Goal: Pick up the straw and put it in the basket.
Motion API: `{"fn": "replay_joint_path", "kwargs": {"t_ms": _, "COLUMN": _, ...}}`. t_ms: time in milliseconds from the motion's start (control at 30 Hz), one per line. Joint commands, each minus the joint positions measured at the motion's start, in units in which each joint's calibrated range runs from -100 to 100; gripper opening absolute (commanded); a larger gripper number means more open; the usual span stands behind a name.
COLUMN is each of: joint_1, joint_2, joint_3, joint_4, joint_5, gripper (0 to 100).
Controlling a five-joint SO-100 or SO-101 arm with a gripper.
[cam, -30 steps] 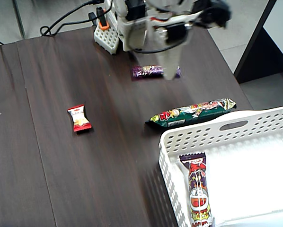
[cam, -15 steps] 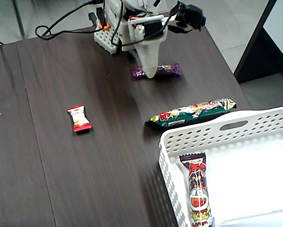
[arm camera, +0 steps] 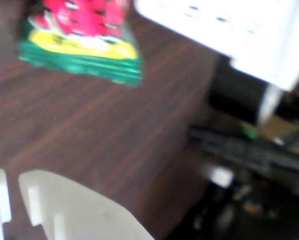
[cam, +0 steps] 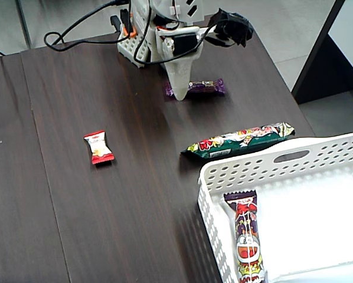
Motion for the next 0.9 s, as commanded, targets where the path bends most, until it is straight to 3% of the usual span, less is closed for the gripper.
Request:
{"fn": "replay_joint_path", "kwargs": {"t_ms": 0, "joint_1": 0.30, "joint_2": -0.40, "joint_3": 1.44, "joint_4": -0.23, "joint_5": 0.35, "gripper": 2}}
{"fn": "replay_joint_path", "kwargs": {"t_ms": 867, "joint_1": 0.45, "joint_2": -0.40, "joint_3": 2.26, "joint_4": -0.23, "joint_5": 0.14, "gripper": 2}}
